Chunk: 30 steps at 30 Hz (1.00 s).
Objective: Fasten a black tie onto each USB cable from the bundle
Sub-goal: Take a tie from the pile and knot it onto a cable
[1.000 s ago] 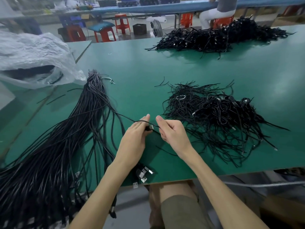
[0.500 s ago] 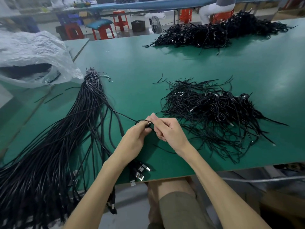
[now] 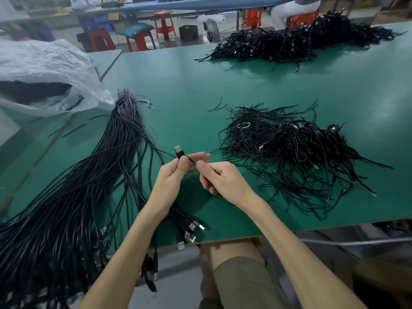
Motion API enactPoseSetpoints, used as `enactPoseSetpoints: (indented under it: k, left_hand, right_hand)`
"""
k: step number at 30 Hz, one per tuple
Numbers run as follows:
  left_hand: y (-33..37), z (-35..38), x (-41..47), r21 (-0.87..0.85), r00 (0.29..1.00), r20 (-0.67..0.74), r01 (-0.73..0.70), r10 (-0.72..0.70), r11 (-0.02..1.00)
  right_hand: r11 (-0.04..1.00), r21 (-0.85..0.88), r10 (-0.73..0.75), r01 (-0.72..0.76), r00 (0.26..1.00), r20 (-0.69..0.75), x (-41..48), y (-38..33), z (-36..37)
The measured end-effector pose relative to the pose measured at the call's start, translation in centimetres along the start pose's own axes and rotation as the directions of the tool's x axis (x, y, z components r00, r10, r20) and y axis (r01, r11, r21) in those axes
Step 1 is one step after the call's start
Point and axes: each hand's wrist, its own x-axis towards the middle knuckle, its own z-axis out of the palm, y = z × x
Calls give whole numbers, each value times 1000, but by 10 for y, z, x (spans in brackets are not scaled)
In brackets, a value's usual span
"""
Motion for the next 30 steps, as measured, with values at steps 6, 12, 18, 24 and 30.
enactPoseSetpoints:
  k: [6, 12, 18, 24, 30]
  left_hand:
    - [-1, -13, 2, -491, 997, 26, 82, -79, 867]
    - [6, -15, 3, -781, 982, 82, 168, -167, 602]
    - [7, -15, -4, -705, 968, 73, 220, -240, 674]
    - [10, 8, -12, -135, 994, -31, 96, -101, 986]
    - [17, 29, -22, 644, 991, 116, -124, 64, 755]
  right_hand:
    - [988, -155, 14, 0, 996, 92, 2, 1, 2]
    - [990, -137, -21, 28, 998, 52, -1, -3, 0]
    - [996, -85, 10, -9, 1000, 7, -2, -2, 3]
    - [996, -88, 0, -11, 992, -128, -2, -1, 3]
    - [994, 101, 46, -32, 989, -142, 0, -5, 0]
